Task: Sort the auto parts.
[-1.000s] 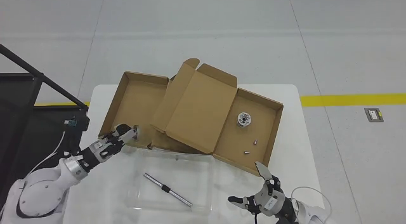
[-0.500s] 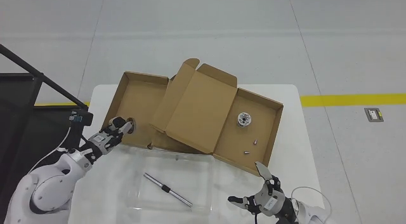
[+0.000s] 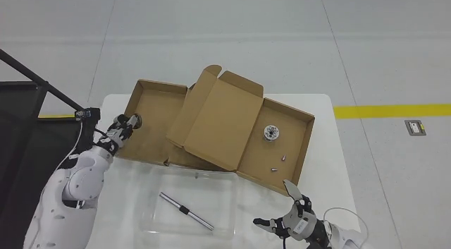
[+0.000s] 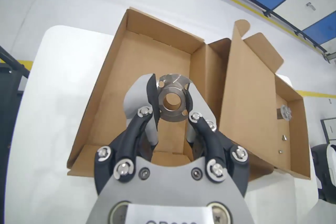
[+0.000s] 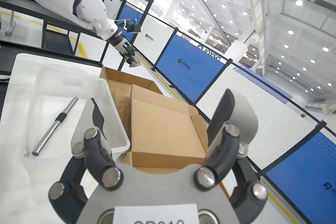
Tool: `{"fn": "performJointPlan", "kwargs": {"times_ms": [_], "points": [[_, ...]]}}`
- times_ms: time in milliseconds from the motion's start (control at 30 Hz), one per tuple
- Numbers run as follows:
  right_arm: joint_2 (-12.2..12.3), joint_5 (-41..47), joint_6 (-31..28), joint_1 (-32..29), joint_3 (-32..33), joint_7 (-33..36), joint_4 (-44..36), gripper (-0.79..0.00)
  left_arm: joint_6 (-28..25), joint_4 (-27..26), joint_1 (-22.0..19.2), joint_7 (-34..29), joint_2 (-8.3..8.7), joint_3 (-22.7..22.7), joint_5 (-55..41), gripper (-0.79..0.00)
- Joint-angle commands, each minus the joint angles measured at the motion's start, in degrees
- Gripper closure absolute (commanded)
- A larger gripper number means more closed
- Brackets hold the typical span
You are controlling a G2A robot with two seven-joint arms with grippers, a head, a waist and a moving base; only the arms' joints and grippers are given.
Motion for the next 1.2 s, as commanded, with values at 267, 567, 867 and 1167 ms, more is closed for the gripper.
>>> {"fn": "performJointPlan", "kwargs": {"times_ms": [267,567,867,1167], "points": [[0.0,0.0,0.0,0.0,0.0,0.0,0.0,-0.785,5.2,22.14,-15.39,7.42,-3.58,15.13,8.8,0.0],[0.0,0.0,0.0,0.0,0.0,0.0,0.0,-0.785,6.07,32.43,-21.94,9.39,-6.22,22.1,12.59,0.0],[0.0,0.0,0.0,0.0,0.0,0.0,0.0,-0.785,5.41,38.29,-24.82,10.55,-7.79,24.99,14.47,-0.385],[0.0,0.0,0.0,0.0,0.0,0.0,0.0,-0.785,1.28,35.52,-24.27,12.79,-6.99,21.36,12.06,-0.428]]}}
